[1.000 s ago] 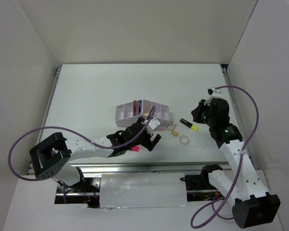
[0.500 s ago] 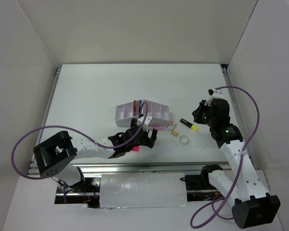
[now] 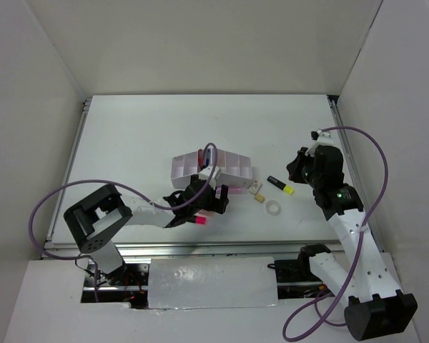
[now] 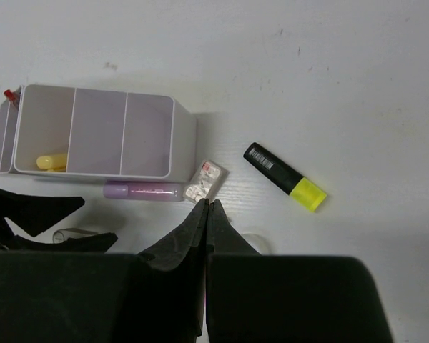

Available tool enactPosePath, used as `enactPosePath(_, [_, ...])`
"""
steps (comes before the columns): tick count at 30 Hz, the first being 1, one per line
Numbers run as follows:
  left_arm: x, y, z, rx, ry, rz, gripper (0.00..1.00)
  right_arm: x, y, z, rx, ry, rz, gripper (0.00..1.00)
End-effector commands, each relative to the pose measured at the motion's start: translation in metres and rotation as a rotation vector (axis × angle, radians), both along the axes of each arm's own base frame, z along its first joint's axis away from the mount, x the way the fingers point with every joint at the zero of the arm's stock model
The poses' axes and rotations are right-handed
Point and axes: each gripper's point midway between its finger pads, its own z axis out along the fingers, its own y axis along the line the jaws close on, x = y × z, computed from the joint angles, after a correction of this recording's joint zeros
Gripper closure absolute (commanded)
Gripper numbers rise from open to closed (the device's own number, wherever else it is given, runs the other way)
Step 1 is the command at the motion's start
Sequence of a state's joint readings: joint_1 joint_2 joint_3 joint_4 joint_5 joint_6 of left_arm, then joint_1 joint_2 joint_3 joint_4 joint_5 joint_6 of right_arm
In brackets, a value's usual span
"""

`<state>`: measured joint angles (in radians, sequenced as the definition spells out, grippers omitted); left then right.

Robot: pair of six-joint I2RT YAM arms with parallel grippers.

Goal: Sort the stationery into containers
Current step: Move the stationery to the center of the board.

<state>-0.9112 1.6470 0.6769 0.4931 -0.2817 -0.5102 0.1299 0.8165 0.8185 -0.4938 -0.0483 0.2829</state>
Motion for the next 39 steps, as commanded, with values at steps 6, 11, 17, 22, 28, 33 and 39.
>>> enactPosePath(6, [0.021, -0.038, 0.022, -0.128, -0.079, -0.018, 0.01, 0.001, -0.004, 0.026, -0.005, -0.056, -0.014, 1.00])
enactPosePath(11, [0.024, -0.037, 0.012, -0.105, -0.073, -0.015, 0.01, -0.002, -0.006, 0.023, -0.013, -0.056, -0.015, 1.00])
enactPosePath(17, [0.018, -0.046, 0.008, -0.104, -0.086, -0.055, 0.01, -0.005, -0.008, 0.023, -0.025, -0.059, -0.021, 1.00])
enactPosePath(22, [0.018, -0.058, 0.008, -0.110, -0.092, -0.069, 0.01, -0.007, -0.010, 0.024, -0.032, -0.063, -0.022, 1.00])
enactPosePath(28, [0.016, -0.073, 0.011, -0.112, -0.115, -0.102, 0.01, -0.011, -0.013, 0.023, -0.042, -0.066, -0.023, 1.00])
enactPosePath(33, [0.022, -0.087, 0.013, -0.122, -0.136, -0.122, 0.01, -0.013, -0.016, 0.017, -0.062, -0.054, -0.021, 1.00])
enactPosePath(39, [0.018, -0.113, 0.019, -0.146, -0.152, -0.174, 0.01, -0.017, -0.023, 0.003, -0.112, 0.006, -0.008, 1.00])
